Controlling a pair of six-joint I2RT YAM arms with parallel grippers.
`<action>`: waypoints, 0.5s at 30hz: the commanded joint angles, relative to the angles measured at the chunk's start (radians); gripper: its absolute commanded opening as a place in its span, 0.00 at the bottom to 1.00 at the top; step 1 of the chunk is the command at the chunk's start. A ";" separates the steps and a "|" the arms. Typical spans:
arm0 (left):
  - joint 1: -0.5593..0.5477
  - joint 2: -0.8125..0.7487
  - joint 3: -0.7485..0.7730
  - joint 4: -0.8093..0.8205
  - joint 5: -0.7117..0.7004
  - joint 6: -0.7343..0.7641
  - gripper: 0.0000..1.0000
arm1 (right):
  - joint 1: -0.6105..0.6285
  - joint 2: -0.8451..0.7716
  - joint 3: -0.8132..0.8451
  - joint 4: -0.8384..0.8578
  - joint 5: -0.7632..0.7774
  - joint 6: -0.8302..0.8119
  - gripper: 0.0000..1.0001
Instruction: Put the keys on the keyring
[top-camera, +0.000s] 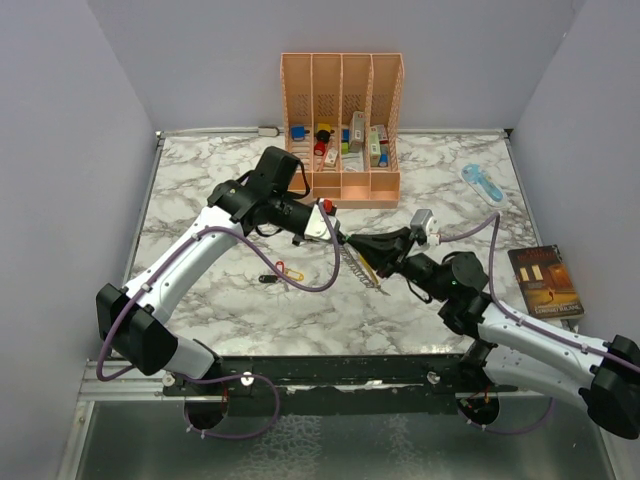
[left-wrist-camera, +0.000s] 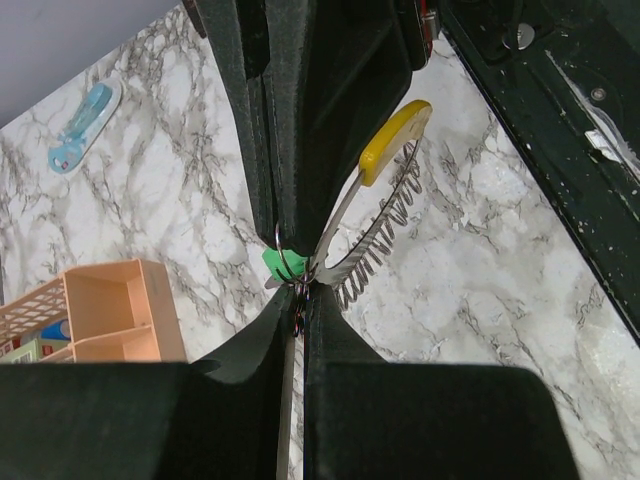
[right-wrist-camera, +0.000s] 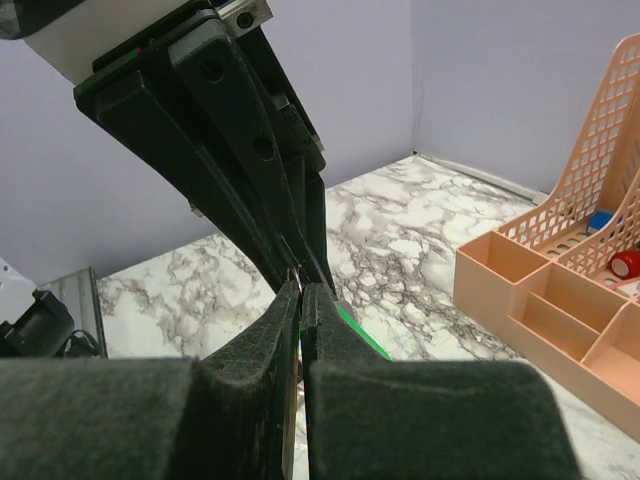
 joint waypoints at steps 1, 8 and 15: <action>0.014 -0.022 0.017 0.117 0.039 -0.028 0.00 | 0.009 0.023 -0.026 0.094 -0.022 0.044 0.02; 0.014 -0.022 0.018 0.140 0.054 -0.064 0.00 | 0.009 0.067 -0.029 0.178 -0.018 0.052 0.02; 0.014 -0.029 0.017 0.175 0.072 -0.120 0.00 | 0.009 0.132 -0.047 0.288 -0.016 0.067 0.02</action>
